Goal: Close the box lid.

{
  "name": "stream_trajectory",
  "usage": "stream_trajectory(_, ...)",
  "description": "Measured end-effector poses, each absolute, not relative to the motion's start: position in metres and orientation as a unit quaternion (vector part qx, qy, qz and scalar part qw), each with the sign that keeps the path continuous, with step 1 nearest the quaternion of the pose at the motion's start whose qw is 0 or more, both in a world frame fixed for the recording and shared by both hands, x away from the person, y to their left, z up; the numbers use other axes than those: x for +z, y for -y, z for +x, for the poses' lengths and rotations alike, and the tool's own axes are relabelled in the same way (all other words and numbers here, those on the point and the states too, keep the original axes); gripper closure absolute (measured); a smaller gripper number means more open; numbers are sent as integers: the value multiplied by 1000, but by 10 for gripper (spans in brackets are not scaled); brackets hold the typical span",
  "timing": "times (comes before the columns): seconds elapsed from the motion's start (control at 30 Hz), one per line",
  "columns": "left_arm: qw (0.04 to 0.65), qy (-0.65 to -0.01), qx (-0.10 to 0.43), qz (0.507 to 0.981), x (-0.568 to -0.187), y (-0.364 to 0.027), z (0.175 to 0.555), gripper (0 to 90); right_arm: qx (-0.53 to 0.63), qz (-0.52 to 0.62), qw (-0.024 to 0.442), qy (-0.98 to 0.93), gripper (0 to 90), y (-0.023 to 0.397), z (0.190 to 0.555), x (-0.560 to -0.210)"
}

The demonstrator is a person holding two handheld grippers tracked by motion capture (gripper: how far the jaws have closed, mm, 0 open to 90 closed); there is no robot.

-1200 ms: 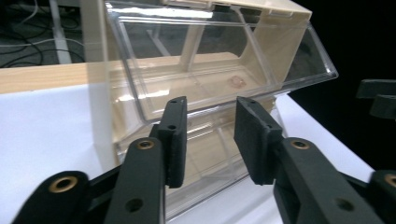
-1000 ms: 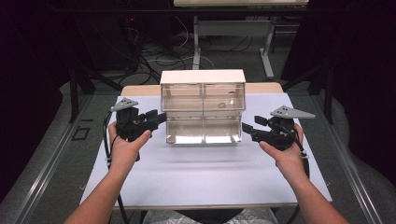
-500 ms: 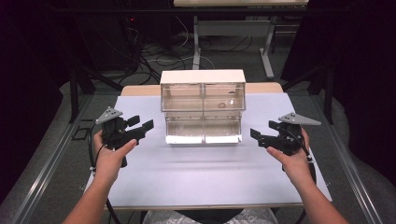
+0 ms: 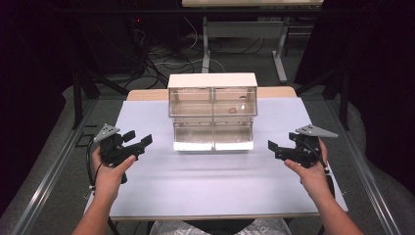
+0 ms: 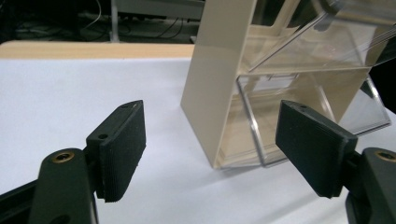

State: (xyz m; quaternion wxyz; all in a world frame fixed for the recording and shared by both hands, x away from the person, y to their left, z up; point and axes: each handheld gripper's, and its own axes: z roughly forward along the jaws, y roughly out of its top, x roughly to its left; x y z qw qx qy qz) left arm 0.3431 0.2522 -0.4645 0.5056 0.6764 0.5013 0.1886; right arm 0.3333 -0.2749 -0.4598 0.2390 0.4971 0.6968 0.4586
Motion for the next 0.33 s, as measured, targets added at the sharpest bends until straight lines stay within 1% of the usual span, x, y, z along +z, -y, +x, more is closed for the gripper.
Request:
stream_trajectory(0.1,500,-504,186,679,-473,-255,343,185,454,499,238,-698,92,277,333,-464)
stream_trajectory(0.27,493,-505,183,685,-485,-258,342,159,454,505,234,-695,78,279,334,-472)
stream_trajectory(0.33,482,-504,182,693,-490,-259,343,153,452,505,237,-696,74,278,335,-477)
